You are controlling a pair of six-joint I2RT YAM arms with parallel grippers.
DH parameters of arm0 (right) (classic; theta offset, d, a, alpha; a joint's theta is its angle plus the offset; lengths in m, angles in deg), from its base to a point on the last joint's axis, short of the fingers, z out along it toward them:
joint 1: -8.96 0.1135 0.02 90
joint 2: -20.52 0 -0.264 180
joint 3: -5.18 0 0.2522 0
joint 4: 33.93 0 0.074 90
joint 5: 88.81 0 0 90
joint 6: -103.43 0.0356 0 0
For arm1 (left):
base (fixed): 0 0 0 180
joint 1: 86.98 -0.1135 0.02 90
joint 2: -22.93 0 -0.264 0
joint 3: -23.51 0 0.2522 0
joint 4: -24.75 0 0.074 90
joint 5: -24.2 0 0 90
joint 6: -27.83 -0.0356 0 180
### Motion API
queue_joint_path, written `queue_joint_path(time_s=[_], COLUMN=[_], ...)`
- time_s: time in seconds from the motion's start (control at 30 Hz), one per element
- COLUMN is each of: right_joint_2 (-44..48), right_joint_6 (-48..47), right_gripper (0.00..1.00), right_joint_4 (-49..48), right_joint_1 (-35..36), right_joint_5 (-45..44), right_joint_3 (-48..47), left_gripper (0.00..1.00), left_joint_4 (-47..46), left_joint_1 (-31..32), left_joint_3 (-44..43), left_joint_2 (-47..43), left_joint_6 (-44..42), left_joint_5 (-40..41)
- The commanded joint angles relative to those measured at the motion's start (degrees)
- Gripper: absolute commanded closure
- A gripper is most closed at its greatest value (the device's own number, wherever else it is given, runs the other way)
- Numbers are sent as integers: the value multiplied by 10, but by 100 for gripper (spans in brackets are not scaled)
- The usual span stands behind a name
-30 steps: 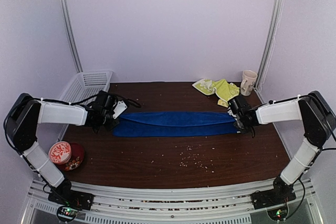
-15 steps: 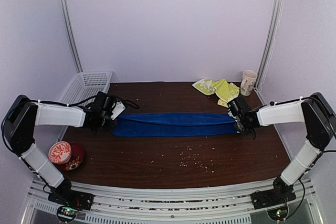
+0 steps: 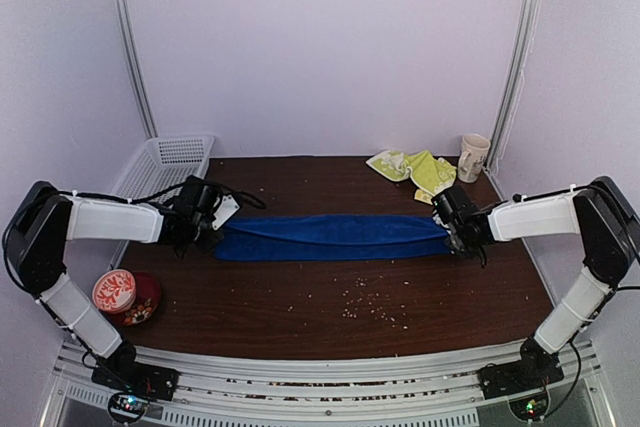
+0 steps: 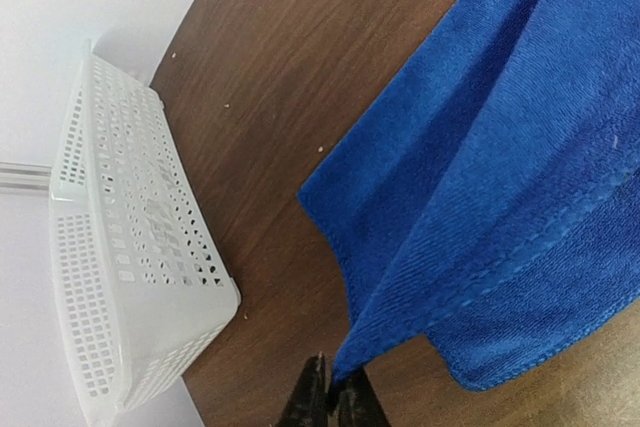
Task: Roll the towels
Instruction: Smooth out the towel at the center of the board.
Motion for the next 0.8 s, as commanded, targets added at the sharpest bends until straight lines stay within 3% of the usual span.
queue_joint_path(time_s=[0.0,0.5,0.77], right_joint_2=[-11,-17,-18], right_joint_6=[13,27,30], right_gripper=[98,95,97], right_joint_4=[8,24,28], right_joint_1=[4,5,5], right_joint_5=[-20,-22,-28], right_joint_3=[9,10,11], left_gripper=[92,90,100], left_joint_4=[5,29,32], left_joint_1=[5,20,19], left_joint_3=[-2,-9,0], left_joint_2=[6,8,-12], left_joint_6=[9,21,26], left_joint_5=[-4,27,23])
